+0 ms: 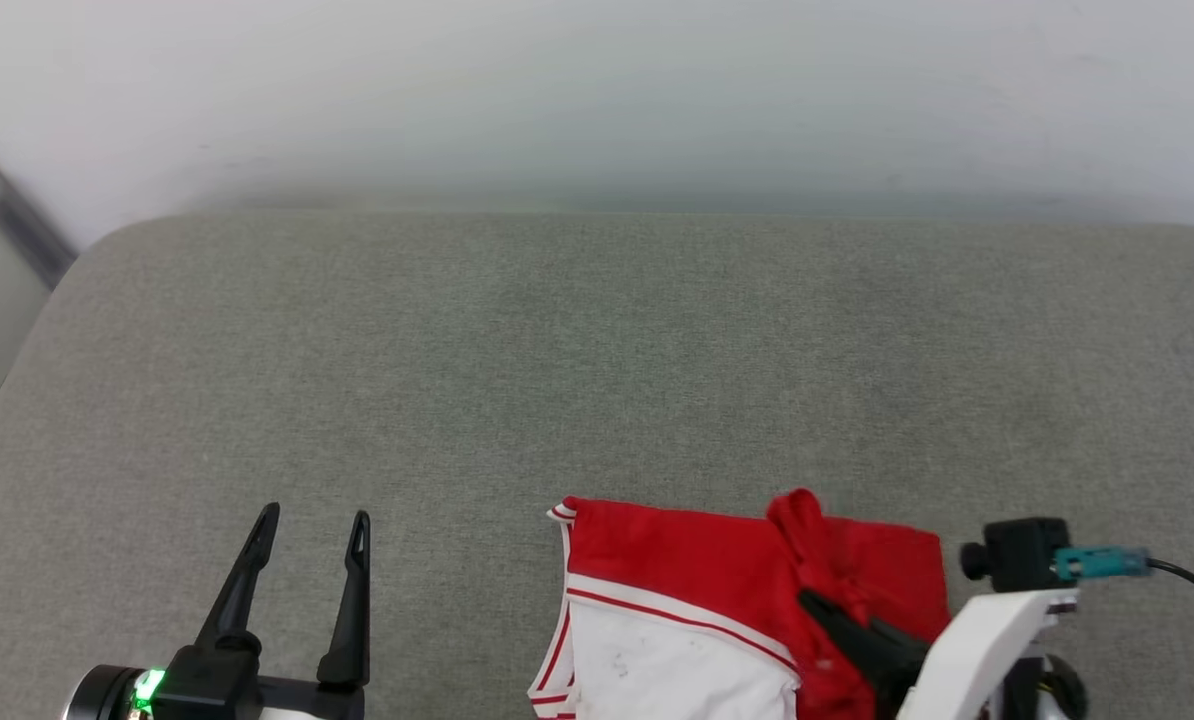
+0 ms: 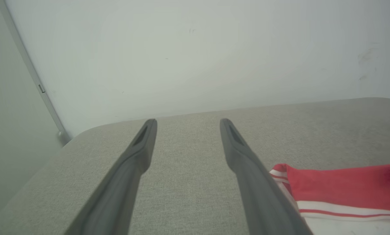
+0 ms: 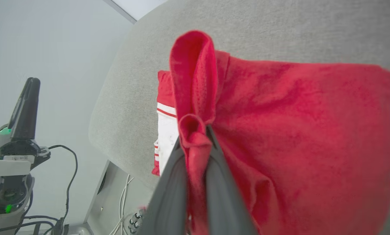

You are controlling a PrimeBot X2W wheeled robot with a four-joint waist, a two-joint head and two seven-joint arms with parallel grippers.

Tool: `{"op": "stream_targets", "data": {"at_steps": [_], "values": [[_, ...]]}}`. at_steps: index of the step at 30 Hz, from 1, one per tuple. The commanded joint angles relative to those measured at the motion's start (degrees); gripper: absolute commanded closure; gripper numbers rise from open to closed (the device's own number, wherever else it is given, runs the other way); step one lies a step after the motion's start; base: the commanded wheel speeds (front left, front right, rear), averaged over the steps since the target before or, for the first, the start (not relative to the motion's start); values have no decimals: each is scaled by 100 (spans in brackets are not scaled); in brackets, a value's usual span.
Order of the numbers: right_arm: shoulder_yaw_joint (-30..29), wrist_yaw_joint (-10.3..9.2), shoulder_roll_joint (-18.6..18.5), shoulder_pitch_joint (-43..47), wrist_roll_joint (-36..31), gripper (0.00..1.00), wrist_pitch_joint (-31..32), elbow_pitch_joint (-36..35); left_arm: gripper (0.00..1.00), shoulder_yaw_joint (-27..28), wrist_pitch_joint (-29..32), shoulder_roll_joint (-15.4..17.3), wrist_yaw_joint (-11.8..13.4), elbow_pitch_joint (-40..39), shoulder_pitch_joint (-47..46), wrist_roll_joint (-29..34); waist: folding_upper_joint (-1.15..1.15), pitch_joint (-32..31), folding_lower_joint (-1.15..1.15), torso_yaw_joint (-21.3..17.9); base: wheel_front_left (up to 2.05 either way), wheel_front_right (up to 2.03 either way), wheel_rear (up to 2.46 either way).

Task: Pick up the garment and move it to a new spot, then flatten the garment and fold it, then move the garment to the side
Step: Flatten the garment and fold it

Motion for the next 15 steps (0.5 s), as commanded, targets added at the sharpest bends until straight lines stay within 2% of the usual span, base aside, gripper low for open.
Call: {"op": "stream_targets", "data": {"at_steps": [1,4,15], "values": [[171,-1,19,-181,227,100,-124,187,0,-15,-12,-4,-8,26,-34,16,0,-2,0,62,0,0,0],[476,-1,21,-412,591,100,-286,552,0,-32,-12,0,-24,42,-60,30,0,-18,0,151,0,0,0],[1312,-1,20,-1169,903,100,-1007,1830,0,-124,-12,-24,-52,95,-103,29,0,58,0,431,0,0,0]]}}
